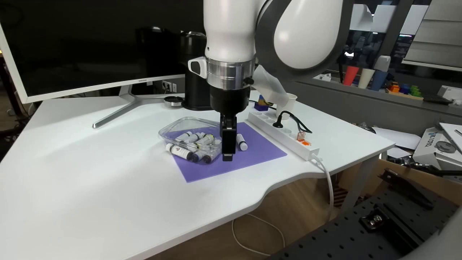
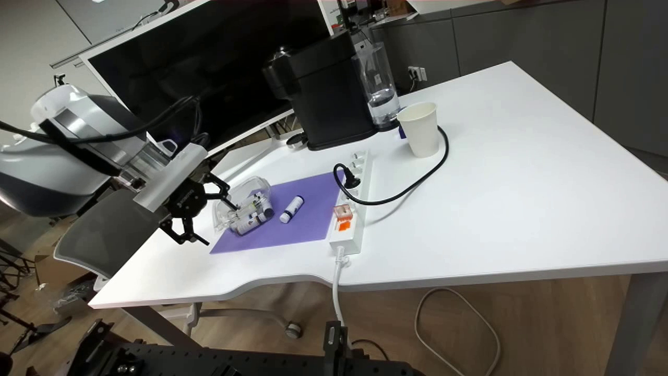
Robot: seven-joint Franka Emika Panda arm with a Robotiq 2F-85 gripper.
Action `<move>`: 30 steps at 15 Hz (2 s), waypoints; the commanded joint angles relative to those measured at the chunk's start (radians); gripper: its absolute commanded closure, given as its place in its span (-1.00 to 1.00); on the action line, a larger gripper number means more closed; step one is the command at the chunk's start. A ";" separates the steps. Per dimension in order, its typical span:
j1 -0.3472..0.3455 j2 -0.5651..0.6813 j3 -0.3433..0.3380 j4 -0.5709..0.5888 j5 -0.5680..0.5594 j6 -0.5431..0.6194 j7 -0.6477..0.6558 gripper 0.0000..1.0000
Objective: Flick the last switch on the extension cord, then open the plastic box on the table
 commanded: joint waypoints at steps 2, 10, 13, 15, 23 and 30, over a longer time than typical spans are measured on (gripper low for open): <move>0.042 0.023 -0.040 0.021 -0.118 0.049 0.137 -1.00; 0.085 0.035 -0.102 0.068 -0.283 0.073 0.294 -1.00; 0.098 0.047 -0.122 0.098 -0.365 0.068 0.371 -1.00; 0.104 0.058 -0.130 0.115 -0.416 0.065 0.423 -1.00; 0.120 0.128 -0.130 0.162 -0.516 0.064 0.555 -1.00; 0.116 0.137 -0.124 0.160 -0.517 0.059 0.581 -1.00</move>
